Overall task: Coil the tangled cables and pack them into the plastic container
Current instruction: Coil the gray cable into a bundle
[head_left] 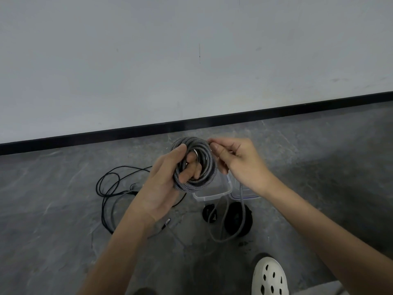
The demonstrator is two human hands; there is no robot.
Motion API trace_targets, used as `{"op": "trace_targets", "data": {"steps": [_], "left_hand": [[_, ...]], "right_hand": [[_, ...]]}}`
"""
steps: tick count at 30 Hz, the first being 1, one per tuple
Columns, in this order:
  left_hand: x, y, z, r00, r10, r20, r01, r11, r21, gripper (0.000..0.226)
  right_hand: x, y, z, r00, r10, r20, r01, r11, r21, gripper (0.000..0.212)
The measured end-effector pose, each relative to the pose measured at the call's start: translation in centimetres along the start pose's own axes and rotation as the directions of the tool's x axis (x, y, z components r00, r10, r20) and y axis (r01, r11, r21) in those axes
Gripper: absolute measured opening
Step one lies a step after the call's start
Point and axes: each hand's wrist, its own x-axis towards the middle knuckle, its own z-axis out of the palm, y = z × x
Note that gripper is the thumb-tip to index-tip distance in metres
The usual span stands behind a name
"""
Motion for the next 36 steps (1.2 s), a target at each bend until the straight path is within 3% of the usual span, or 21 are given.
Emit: {"op": "trace_targets", "data": {"steps": [9,16,19,25,31,33,35,36], "left_hand": [[0.1,0.2,0.3,0.980,0.086,-0.178,-0.120,0.974,-0.194,0.030],[0.3,0.2,-0.1,0.942,0.119,-0.313,-0.191,0.959,-0.210,0.023],[0.5,0.3,-0.6,0.887,0.186,-0.422,-0.258,0.959,-0.120,0.019],[0.5,0.0,-1.6,0.824,0.283,-0.491,-0.303,0.952,0.040,0.022],[0.6,-1.1,-0.9,0.804,0.407,-0.433,-0.156,0.848,0.506,0.041],[0.6,-1.2,-0.9,0.805,0.411,-0.427,-0.113,0.814,0.570,0.047],[0.6,-1.1,-0.9,0.808,0.423,-0.410,-0.117,0.797,0.593,0.045],[0.6,-1.0,-0.9,0.809,0.435,-0.395,-0.124,0.784,0.608,0.043]], "right_hand": [[-1.8,0.0,3.2,0.989,0.134,0.056,-0.131,0.990,-0.054,0.039],[-2.9,0.5,4.3,0.959,0.255,0.126,-0.245,0.965,-0.093,0.027],[-3.7,0.8,5.3,0.939,0.277,0.202,-0.253,0.958,-0.137,0.011],[-5.3,0.1,6.6,0.886,0.299,0.354,-0.157,0.913,-0.377,0.008],[-5.0,-1.5,5.7,0.934,0.120,0.336,0.084,0.841,-0.534,0.020],[-4.9,-1.7,5.6,0.941,0.134,0.310,0.031,0.880,-0.473,0.025],[-4.9,-2.1,5.4,0.929,0.252,0.272,-0.200,0.958,-0.206,0.026],[-5.0,-2.4,5.3,0.898,0.333,0.288,-0.340,0.940,-0.028,0.024]]}}
